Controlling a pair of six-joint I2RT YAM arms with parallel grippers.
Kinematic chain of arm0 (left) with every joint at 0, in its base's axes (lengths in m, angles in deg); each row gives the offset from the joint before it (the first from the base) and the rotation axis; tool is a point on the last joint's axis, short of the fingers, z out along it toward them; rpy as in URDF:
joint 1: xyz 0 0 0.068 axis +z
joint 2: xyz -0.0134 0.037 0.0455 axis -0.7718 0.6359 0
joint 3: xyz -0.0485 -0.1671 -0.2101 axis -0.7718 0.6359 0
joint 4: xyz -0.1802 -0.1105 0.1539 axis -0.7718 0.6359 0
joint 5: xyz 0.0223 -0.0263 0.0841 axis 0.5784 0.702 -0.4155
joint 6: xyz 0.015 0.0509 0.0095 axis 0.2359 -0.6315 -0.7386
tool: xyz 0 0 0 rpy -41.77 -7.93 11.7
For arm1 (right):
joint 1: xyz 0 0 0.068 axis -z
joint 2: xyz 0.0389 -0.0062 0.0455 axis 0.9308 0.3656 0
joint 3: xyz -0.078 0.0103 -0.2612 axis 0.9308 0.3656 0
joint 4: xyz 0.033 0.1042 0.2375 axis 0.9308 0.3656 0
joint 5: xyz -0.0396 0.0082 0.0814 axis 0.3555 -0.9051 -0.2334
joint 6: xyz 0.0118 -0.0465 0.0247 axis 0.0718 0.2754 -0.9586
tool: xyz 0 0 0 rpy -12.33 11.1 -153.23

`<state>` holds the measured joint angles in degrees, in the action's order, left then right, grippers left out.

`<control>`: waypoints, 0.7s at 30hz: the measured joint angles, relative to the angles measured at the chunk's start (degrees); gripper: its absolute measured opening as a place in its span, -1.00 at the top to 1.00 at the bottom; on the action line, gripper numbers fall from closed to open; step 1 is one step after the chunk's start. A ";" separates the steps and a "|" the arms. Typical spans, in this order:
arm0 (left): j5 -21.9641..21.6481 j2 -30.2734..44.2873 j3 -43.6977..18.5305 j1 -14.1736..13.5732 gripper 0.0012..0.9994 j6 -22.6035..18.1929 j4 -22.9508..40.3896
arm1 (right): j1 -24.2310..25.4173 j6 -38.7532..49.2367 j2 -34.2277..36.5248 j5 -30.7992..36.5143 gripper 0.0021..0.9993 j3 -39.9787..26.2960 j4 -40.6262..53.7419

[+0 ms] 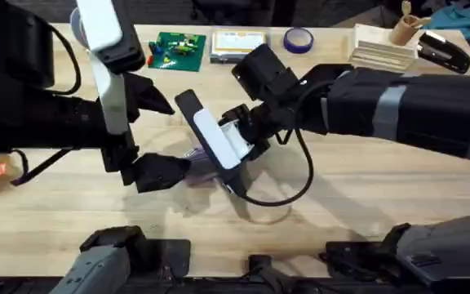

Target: Unzip the bag, pick up the pens from the table one at a time and place them inside, then zip the bag closed.

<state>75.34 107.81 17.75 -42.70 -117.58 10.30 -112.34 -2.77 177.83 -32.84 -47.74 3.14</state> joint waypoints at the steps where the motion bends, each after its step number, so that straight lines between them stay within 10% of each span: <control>1: 0.00 0.00 -0.02 0.00 -0.99 0.00 0.00 | 0.00 0.02 -0.01 0.01 0.49 0.00 -0.04; 6: -0.02 0.00 0.00 0.00 -0.99 0.00 0.00 | 0.18 0.11 -0.01 0.05 -0.91 -0.25 -0.33; 21: -0.69 0.00 0.00 0.30 -0.99 0.00 0.00 | 0.73 -6.46 -0.08 -0.22 -1.00 -0.68 -0.45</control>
<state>74.65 107.81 17.75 -42.40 -117.58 10.30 -111.62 -9.23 177.74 -33.06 -48.42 2.68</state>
